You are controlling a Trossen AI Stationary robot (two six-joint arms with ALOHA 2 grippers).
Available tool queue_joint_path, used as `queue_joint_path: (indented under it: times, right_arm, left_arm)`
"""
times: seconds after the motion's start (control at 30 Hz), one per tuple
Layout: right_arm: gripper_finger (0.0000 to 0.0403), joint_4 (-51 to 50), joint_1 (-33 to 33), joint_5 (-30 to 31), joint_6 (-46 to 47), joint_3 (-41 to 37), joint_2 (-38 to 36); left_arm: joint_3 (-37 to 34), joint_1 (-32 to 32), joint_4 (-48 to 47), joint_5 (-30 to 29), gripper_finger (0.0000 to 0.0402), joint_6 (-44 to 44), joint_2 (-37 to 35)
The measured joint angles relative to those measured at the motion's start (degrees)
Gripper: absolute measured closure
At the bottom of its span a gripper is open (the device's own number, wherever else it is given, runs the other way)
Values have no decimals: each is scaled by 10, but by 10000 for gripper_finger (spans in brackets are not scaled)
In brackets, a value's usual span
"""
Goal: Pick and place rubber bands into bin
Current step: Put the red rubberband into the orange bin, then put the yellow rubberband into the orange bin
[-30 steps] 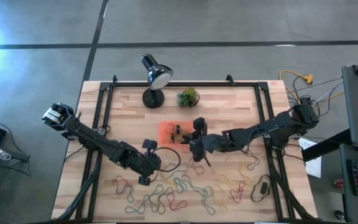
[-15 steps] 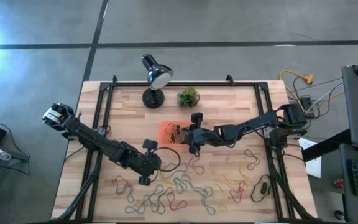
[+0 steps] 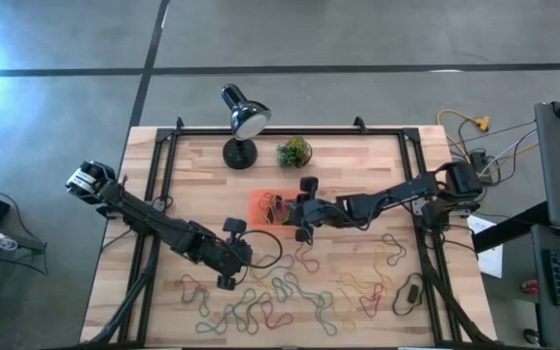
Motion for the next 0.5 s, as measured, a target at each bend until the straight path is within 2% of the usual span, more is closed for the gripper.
queue_joint_path:
  times: [0.33,0.5]
  right_arm:
    - [328,-63,-9,-18,0,29,-27]
    - [330,-142,6,-72,20,53,-55]
  left_arm:
    - [-1,0,1,-3,322,2,0]
    - [-21,0,1,-11,322,6,6]
